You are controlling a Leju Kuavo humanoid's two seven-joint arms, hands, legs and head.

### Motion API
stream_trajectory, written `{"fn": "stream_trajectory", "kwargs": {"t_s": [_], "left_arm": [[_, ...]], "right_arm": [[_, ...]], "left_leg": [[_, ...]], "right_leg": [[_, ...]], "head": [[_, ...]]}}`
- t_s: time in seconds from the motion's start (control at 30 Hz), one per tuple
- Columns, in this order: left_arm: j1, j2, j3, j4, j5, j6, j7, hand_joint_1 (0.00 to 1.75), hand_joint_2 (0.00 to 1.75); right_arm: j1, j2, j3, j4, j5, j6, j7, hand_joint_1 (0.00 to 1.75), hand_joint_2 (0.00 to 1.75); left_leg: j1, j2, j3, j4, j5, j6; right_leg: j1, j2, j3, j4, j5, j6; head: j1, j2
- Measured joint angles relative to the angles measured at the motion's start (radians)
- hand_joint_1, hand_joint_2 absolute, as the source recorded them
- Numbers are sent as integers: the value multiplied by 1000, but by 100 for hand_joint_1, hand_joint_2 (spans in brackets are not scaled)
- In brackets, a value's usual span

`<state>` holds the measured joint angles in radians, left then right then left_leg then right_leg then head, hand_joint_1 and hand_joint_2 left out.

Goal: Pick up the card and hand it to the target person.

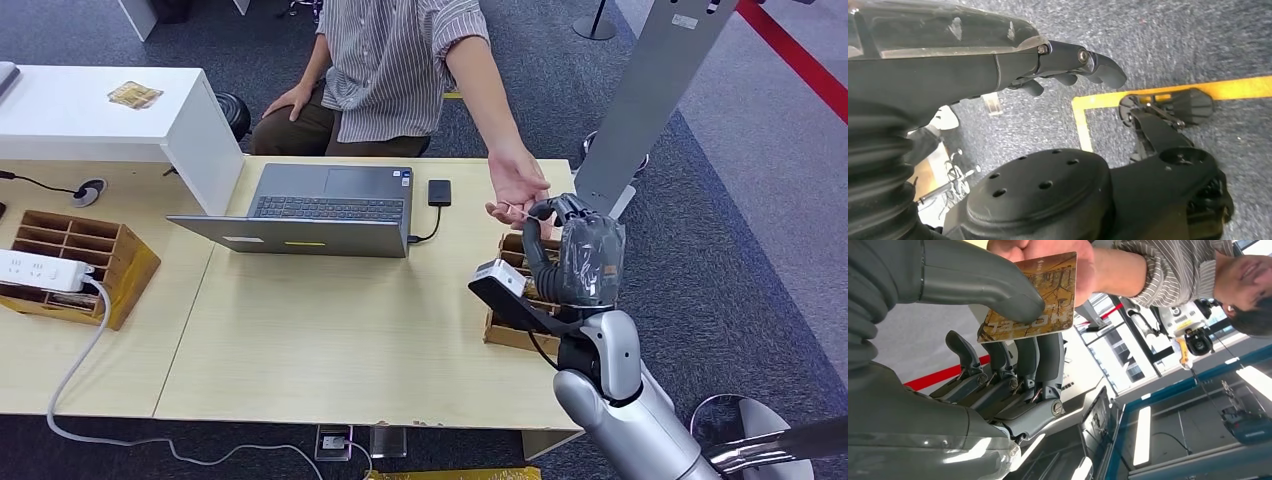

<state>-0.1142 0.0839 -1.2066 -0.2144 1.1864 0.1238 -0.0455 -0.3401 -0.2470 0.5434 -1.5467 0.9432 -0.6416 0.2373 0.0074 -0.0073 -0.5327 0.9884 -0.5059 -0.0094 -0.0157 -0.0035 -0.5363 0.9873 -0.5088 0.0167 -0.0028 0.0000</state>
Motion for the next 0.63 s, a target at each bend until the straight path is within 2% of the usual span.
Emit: {"fn": "stream_trajectory", "kwargs": {"t_s": [0.07, 0.2, 0.47, 0.63], "left_arm": [[0, 0, 0, 0, -2, -7, -13, 0, 175], [0, 0, 0, 0, -4, -11, -36, 0, 0], [1, 0, 0, 0, 17, 9, -36, 0, 0], [2, 0, 0, 0, 28, 23, -40, 0, 0]], "right_arm": [[0, 2, 3, 12, 2, 0, 2, 0, 175], [0, 4, 8, 25, 6, 0, 7, 0, 175], [3, 6, 11, 39, -51, -21, -11, 0, 175], [15, 9, -2, 37, -365, -43, -144, 0, 175]], "left_leg": [[0, 0, 0, 0, 0, 0], [0, 0, 0, 0, 0, 0], [0, 0, 0, 0, 0, 0], [0, 0, 1, 0, 0, 0]], "right_leg": [[0, 0, 0, 0, 0, 0], [0, 0, 0, 0, 0, 0], [0, 0, 0, 0, 0, 0], [0, 0, 0, 0, 0, 0]], "head": [[0, 0], [0, 0], [0, 0], [0, 0]]}}
